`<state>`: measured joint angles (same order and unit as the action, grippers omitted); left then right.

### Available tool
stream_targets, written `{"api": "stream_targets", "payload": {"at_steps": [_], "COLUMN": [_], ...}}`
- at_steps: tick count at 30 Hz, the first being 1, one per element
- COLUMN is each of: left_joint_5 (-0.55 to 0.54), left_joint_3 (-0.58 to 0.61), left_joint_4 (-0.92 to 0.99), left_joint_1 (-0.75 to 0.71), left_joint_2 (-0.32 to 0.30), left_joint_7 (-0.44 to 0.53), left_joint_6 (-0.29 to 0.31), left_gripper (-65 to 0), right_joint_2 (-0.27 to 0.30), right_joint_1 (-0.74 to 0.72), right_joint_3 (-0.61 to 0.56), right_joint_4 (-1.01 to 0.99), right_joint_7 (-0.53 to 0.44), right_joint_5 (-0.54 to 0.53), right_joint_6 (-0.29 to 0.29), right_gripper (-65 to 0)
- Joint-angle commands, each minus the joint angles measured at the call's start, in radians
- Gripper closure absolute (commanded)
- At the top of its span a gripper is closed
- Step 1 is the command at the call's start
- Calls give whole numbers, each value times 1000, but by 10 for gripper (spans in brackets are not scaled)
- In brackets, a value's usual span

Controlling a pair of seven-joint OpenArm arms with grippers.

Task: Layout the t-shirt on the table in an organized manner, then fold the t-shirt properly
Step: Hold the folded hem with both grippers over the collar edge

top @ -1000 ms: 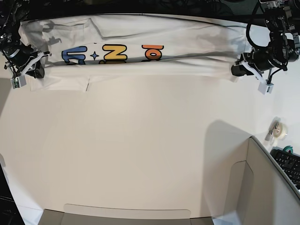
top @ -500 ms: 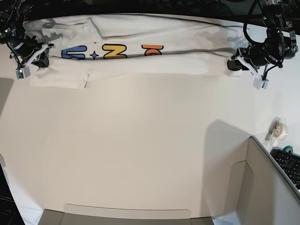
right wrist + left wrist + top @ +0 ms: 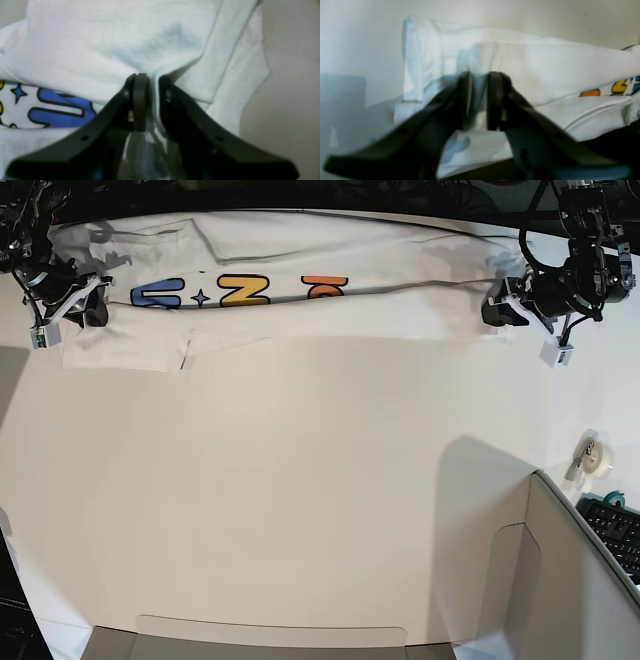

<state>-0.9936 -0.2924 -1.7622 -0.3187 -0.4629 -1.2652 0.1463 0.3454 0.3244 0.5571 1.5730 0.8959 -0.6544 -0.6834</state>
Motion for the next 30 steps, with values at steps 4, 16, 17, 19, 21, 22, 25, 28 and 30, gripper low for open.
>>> {"api": "stream_targets", "payload": {"at_steps": [4, 16, 17, 19, 21, 22, 25, 28, 30], "left_joint_5": [-12, -14, -14, -14, -14, -14, -14, -14, -14], "left_joint_3": [-11, -14, -14, -14, -14, -14, -12, -12, -11], "left_joint_4": [-14, -14, -14, -14, -14, -14, -14, -14, -14], "left_joint_1": [5, 5, 5, 5, 5, 5, 5, 5, 5], "left_joint_2": [-17, -17, -17, -17, -17, -17, -17, -17, -17], "left_joint_7": [-1, -1, -1, -1, -1, -1, -1, -1, -1], "left_joint_6": [2, 2, 2, 2, 2, 2, 2, 2, 2], "left_gripper": [-231, -231, -231, -231, -231, -231, -231, -231, -231], "right_joint_2": [14, -18, -22, -29, -33, -45, -56, -58, -58], "right_joint_1": [11, -14, -14, -14, -29, -35, -51, -60, -77], "right_joint_3": [5, 7, 7, 7, 7, 7, 7, 7, 7], "right_joint_4": [5, 4, 4, 4, 2, 2, 2, 2, 2], "right_joint_7": [18, 19, 19, 19, 19, 19, 19, 22, 56], "right_joint_5": [26, 18, 18, 18, 18, 18, 18, 18, 18], "right_joint_6": [-15, -15, -15, -15, -15, -15, -15, -15, -15], "right_gripper": [-180, -209, -209, -209, -209, -209, -208, -208, -208]}}
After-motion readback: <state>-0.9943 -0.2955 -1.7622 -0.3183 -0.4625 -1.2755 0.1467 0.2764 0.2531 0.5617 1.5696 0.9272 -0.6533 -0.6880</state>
